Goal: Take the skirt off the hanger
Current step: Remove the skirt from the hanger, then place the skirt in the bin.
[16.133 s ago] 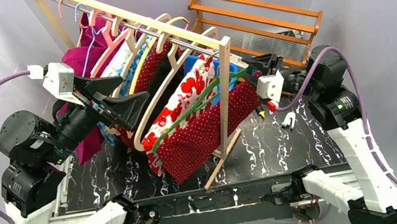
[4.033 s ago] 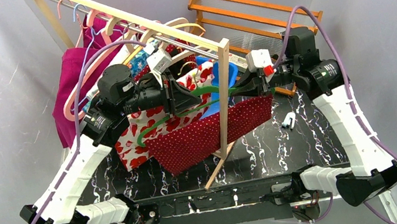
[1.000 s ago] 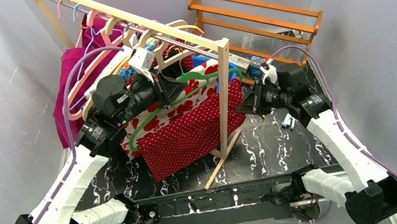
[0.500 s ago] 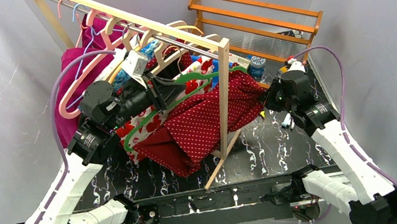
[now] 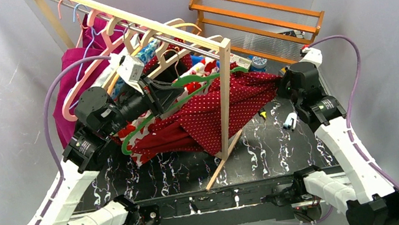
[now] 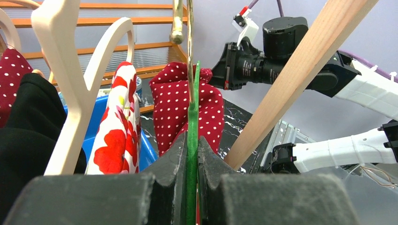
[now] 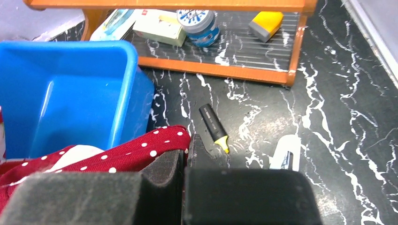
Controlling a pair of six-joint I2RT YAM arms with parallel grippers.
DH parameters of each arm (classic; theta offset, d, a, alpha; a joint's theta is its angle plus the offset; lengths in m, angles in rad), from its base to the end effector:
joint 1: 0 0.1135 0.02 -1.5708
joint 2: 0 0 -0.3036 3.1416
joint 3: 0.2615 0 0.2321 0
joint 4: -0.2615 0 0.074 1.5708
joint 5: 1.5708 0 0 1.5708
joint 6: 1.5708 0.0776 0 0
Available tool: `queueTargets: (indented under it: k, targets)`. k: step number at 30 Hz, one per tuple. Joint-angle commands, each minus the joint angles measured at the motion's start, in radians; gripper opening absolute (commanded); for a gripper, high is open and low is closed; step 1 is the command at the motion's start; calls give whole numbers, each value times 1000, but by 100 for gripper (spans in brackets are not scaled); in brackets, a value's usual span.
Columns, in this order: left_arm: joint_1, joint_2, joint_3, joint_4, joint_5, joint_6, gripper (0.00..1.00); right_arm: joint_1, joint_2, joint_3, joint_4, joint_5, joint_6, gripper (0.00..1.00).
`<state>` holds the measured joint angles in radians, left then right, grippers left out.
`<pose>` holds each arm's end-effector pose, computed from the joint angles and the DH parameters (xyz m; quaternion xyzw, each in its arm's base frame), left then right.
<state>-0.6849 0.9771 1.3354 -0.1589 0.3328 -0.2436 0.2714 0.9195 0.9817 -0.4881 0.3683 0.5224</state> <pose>0.1261 -0.1357 0.5292 0.2618 0.5813 -0.4355 0.6355 0.1899 0.0238 0.3683 0.2019 0.8074 0.0639 0.5506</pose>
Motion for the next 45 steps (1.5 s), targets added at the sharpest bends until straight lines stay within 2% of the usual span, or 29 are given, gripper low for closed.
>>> queueTargets:
  k: [1, 4, 9, 10, 13, 14, 15, 18, 21, 30, 34, 45]
  targets:
    - [10, -125, 43, 188, -98, 29, 0, -163, 19, 15, -54, 202, -97, 0]
    - [10, -145, 23, 206, -131, 24, 0, -259, 23, 39, -54, 147, -106, 0]
    - [10, -155, 7, 214, -185, 34, 0, -296, -6, 50, -41, 111, -109, 0]
    - [10, -154, 2, 221, -178, 32, 0, -296, -15, 56, -29, 17, -124, 0]
    - [10, -136, -4, 238, -151, 16, 0, -296, -58, 52, 66, -456, -231, 0]
    - [10, -130, -6, 251, -138, 11, 0, -296, -68, 48, 88, -549, -245, 0]
    - [10, -127, -9, 261, -126, 5, 0, -296, -74, 50, 92, -559, -231, 0]
    - [10, -117, -8, 268, -101, -13, 0, -296, -82, 111, 53, -454, -218, 0]
    - [10, -107, 13, 237, -93, -15, 0, -296, -71, 212, 47, -447, -226, 0]
    - [10, -143, -6, 174, -123, -17, 0, -296, 98, 603, 127, -701, -127, 0]
    - [10, -160, -7, 162, -109, -20, 0, -296, 180, 718, 293, -812, -12, 0]
    - [10, -190, -4, 147, -64, -33, 0, -278, 457, 958, 636, -884, 308, 0]
